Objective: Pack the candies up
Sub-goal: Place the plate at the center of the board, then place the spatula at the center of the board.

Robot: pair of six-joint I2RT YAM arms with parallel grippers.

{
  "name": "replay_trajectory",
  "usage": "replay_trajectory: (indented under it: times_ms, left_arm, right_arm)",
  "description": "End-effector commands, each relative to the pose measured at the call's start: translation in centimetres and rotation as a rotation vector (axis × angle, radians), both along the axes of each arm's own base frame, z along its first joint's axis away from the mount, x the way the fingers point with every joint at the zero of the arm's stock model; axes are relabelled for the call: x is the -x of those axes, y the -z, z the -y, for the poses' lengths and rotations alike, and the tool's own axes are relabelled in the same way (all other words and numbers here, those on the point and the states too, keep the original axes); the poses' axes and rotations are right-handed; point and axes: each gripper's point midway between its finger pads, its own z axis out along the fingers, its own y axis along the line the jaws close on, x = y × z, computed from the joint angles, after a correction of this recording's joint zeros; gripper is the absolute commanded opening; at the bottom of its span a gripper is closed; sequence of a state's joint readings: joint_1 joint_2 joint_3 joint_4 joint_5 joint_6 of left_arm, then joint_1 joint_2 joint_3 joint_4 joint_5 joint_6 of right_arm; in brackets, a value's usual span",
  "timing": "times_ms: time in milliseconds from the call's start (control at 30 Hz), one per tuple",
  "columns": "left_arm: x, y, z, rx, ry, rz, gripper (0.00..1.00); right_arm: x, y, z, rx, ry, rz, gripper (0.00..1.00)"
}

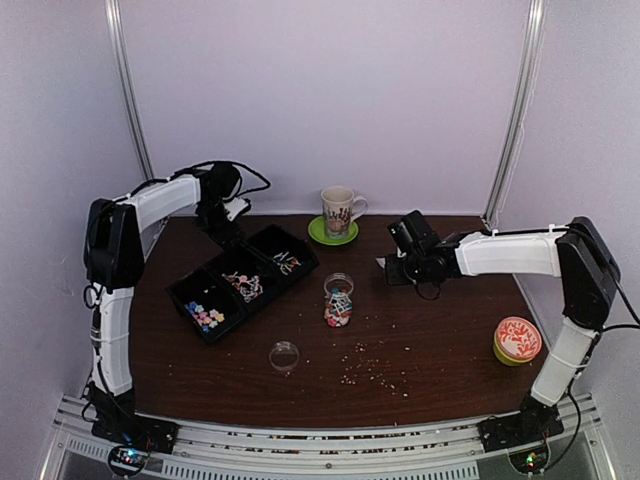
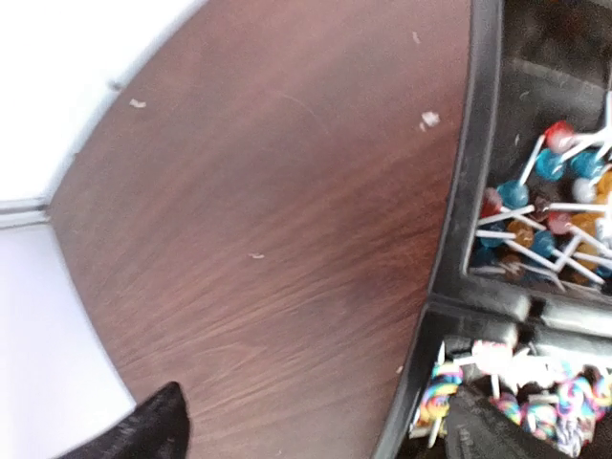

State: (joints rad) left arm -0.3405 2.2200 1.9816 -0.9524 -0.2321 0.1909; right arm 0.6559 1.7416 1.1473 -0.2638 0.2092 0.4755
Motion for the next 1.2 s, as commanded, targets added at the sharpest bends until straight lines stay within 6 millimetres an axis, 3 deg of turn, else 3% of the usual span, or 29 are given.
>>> replay_trajectory:
  times_ms: [0,300,600,800,967,1167]
  left_arm:
    - [0.4,-6.9,-0.6,0.061,-0.108,0.116,0.98]
    - [5.0,-11.5,1.1,0.181,-0.167,0.16,0.98]
    - [10.5,-14.2,2.3,0.288,-0.15,0.196,0.98]
    - [13.0,-13.2,1.5,0.312,-0.142,0.207,0.98]
    - [12.9,-12.1,0.6,0.273,-0.157,0.234,0.98]
    - [12.9,-9.9,1.1,0.274,-0.155,0.19,0.98]
  right_arm:
    - [-0.7,-0.3,-0.4,0.002,0.01,-0.027,0.0]
    - [-1.4,1.9,0.7,0.075,0.049,-0.095,0.0]
    - [-1.0,3.8,1.0,0.076,0.081,-0.14,0.04]
    - [-0.6,4.8,1.1,0.07,0.095,-0.163,0.08]
    - [-0.3,5.1,0.9,0.055,0.092,-0.174,0.12]
    - [-0.2,5.6,0.4,0.045,0.081,-0.187,0.13]
